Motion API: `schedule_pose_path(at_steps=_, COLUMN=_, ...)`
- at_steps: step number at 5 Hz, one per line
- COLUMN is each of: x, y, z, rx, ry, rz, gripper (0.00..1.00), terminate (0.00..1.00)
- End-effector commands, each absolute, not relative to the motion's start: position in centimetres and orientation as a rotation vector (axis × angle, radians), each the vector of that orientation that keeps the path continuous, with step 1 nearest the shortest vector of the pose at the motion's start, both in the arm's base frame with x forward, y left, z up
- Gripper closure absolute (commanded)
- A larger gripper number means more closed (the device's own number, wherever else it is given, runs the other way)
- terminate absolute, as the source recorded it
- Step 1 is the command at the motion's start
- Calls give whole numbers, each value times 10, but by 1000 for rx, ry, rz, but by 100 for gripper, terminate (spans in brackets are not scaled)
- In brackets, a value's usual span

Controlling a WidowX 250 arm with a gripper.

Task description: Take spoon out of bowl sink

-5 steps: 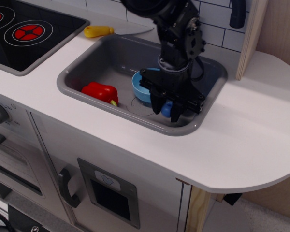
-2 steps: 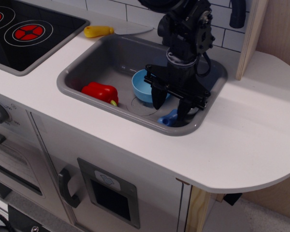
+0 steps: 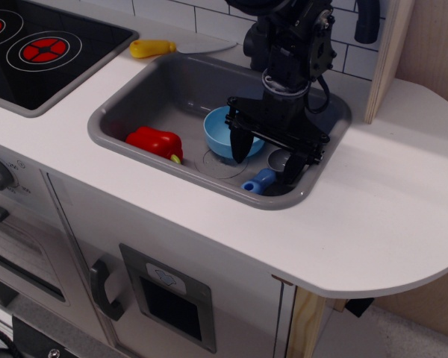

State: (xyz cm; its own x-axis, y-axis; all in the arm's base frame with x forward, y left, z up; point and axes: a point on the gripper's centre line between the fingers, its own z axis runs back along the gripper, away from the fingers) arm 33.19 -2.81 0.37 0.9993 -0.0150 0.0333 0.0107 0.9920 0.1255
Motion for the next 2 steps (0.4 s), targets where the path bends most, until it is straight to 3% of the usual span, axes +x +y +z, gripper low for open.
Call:
schedule_pose_path(at_steps=1, x=329, y=-20, z=36, rx=70, ry=-75, rz=3, gripper=0, terminate=0)
schedule_pose_path(at_steps=2, x=330, y=-8, z=60, rx=53, ry=-136, rz=35, gripper=0, terminate=0)
